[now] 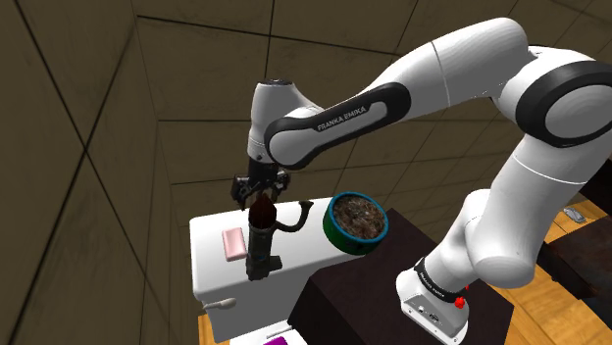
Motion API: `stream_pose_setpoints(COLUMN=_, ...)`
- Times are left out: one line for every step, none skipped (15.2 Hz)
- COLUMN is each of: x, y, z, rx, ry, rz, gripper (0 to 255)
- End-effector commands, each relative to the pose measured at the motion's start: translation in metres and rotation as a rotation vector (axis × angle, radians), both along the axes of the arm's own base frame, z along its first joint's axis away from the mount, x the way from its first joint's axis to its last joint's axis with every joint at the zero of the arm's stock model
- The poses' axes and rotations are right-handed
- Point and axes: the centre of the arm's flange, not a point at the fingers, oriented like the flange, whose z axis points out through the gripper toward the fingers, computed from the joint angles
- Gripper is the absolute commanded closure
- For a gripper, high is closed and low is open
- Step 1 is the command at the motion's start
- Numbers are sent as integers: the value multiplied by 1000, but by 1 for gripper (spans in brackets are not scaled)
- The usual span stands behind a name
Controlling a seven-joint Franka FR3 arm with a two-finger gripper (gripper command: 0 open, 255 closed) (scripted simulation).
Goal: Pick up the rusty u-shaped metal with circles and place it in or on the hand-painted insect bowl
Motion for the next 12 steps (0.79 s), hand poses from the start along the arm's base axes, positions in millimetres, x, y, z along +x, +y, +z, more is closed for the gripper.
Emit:
stream_pose_setpoints(x=2, y=-4, z=-18, rx=29, ry=-16, rz=304, gripper=0)
stream_pose_setpoints(x=1, y=-4, z=-24, rx=29, ry=-16, rz=304, gripper=0)
stream_pose_setpoints(x=1, y=-3, z=-29, rx=29, ry=-16, rz=304, gripper=0)
stream_pose_setpoints(x=0, y=-3, z=-32, rx=29, ry=-16, rz=304, gripper=0)
stream_pose_setpoints(x=0, y=-3, z=-32, rx=29, ry=-16, rz=304, gripper=0)
stream_pose_setpoints(x=0, y=-3, z=-32, rx=29, ry=-16, rz=304, gripper=0)
stream_pose_setpoints(x=0, y=-3, z=-32, rx=29, ry=-16, rz=304, gripper=0)
stream_pose_setpoints(x=0, y=-3, z=-32, rx=29, ry=-16, rz=304, gripper=0)
stream_pose_setpoints(x=0, y=-3, z=-32, rx=29, ry=-16, rz=304, gripper=0)
stream_pose_setpoints(x=0, y=-3, z=-32, rx=29, ry=-16, rz=304, gripper=0)
stream_pose_setpoints(x=0, y=-3, z=-32, rx=29, ry=-16, rz=304, gripper=0)
stream_pose_setpoints(x=0, y=-1, z=-32, rx=29, ry=-16, rz=304, gripper=255)
